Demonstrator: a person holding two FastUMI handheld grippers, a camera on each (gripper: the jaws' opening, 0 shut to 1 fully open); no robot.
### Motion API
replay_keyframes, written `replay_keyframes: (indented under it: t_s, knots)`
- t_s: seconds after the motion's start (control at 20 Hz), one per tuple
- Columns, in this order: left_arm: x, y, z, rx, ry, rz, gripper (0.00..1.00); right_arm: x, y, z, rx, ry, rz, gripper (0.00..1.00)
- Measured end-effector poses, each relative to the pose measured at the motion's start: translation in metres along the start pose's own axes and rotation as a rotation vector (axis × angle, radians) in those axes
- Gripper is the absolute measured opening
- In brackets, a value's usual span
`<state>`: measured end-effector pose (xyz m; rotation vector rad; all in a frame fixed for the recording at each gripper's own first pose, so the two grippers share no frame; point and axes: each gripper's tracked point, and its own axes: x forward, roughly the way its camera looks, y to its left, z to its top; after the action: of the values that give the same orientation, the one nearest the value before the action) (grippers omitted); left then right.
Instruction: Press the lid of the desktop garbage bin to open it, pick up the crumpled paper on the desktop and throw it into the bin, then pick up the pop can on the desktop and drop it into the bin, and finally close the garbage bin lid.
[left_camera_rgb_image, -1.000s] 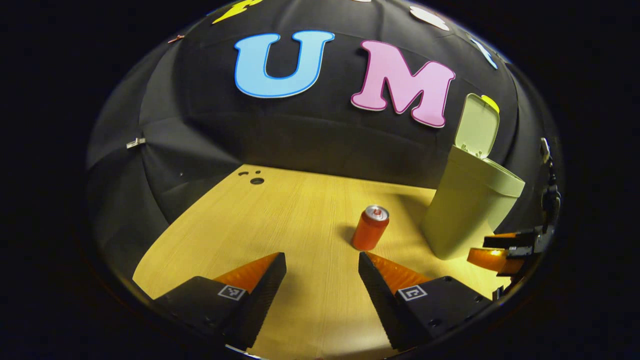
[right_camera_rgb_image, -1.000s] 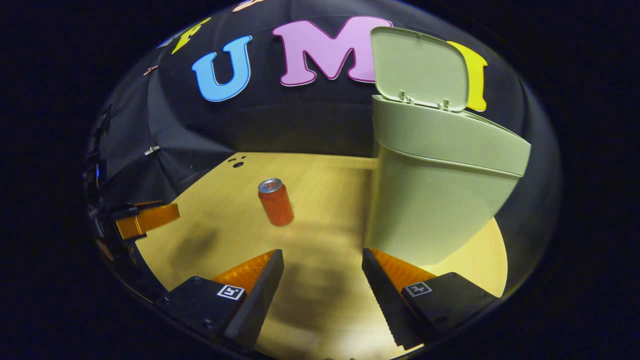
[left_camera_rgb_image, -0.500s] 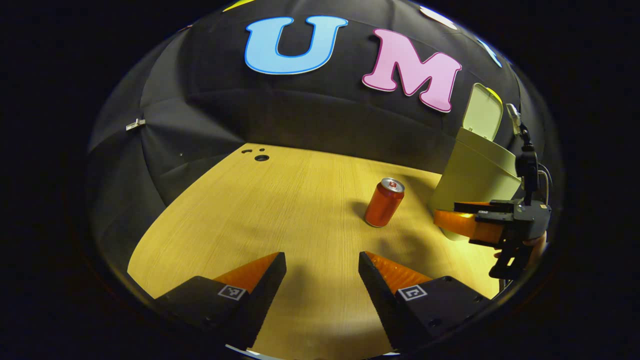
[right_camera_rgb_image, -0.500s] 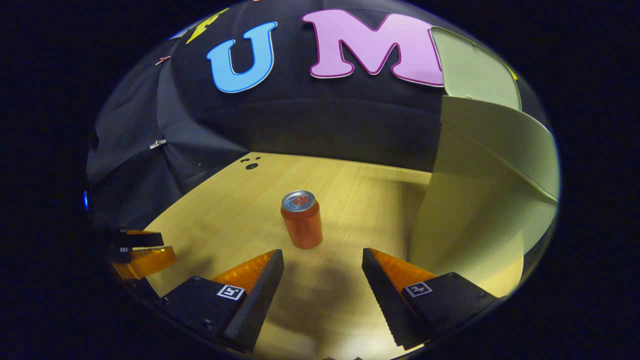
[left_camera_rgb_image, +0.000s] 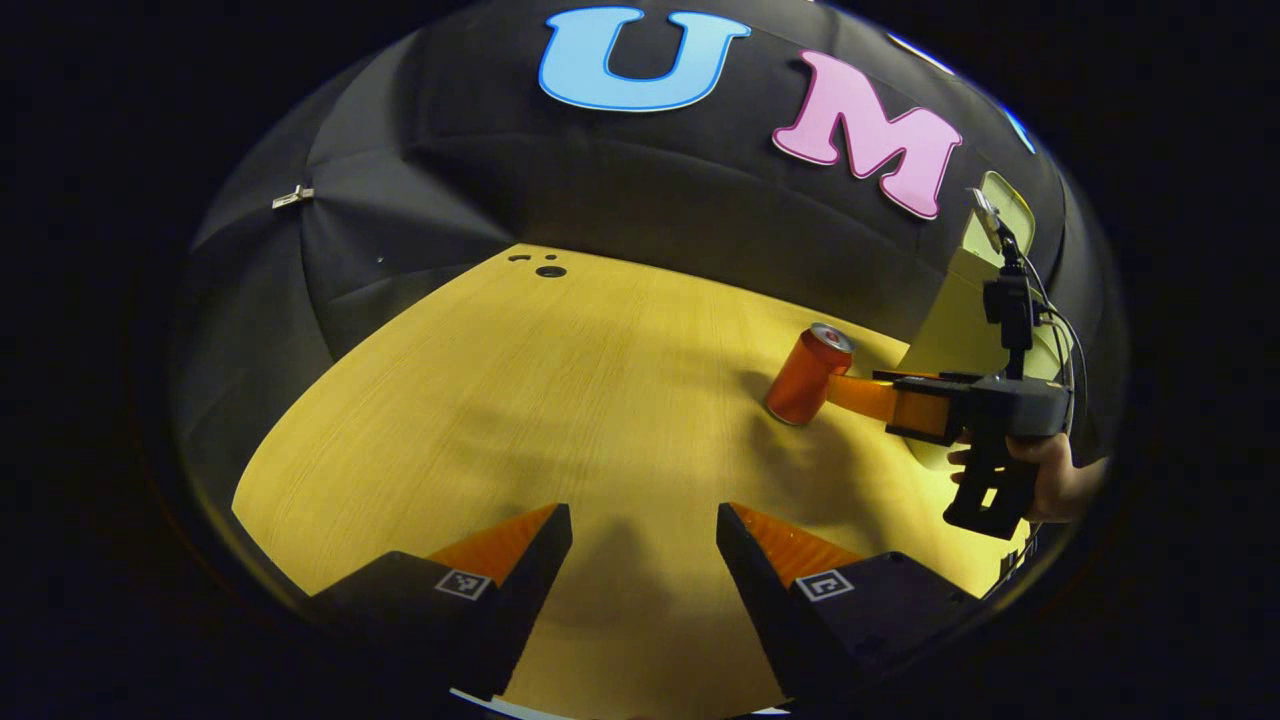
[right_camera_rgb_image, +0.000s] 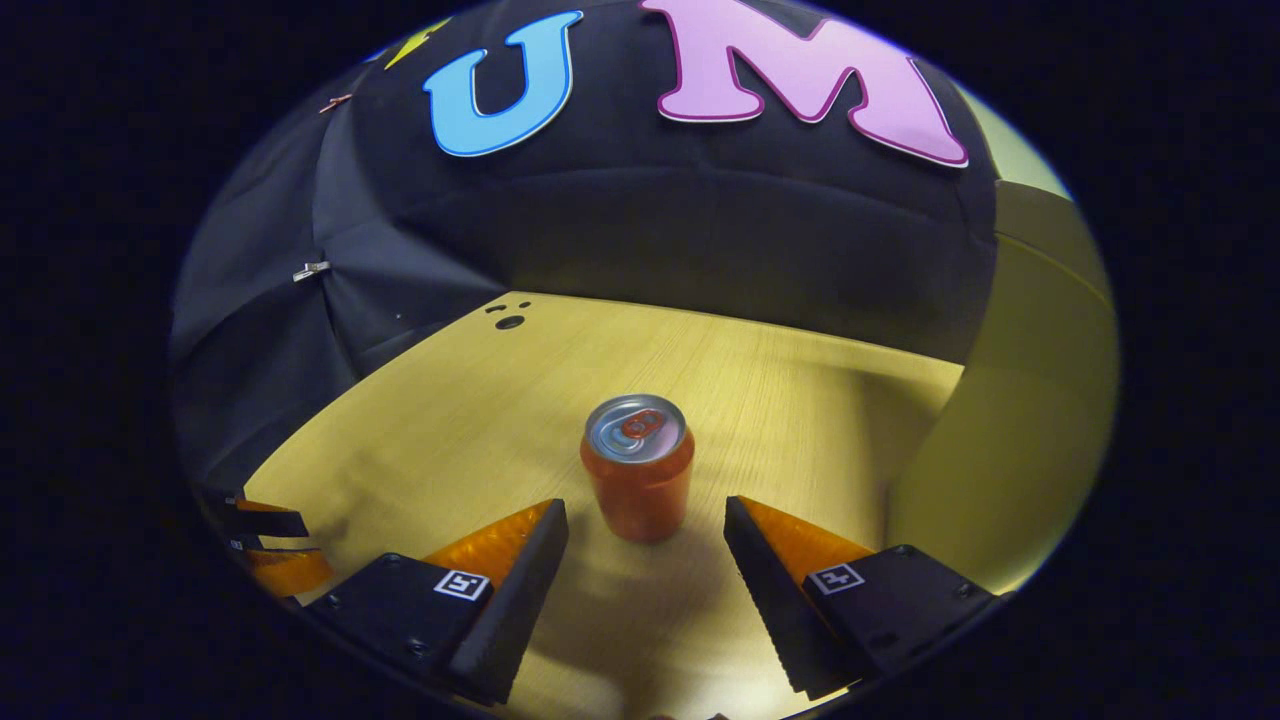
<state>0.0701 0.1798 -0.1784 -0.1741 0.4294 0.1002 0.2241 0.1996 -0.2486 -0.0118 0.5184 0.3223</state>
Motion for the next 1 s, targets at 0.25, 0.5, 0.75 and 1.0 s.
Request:
replay_keyframes:
  t_s: [0.25,0.5,0.75,1.0]
  knots:
    - [0.011,0.012,-0.01,-0.007,0.027,0.007,0.94,0.028,0.01,-0.001,-0.02,0.005,0.002,0.99]
    - [0.013,0.012,-0.018,0.01,0.042,-0.003,0.94,0.044,0.004,-0.001,-0.005,0.01,-0.043,0.99]
    - [0.011,0.008,-0.02,0.021,0.05,-0.016,0.94,0.05,-0.003,-0.003,-0.004,0.022,-0.065,0.99]
    - [0.012,0.004,-0.02,0.031,0.048,-0.028,0.94,0.047,-0.001,0.002,-0.018,0.015,-0.057,0.83]
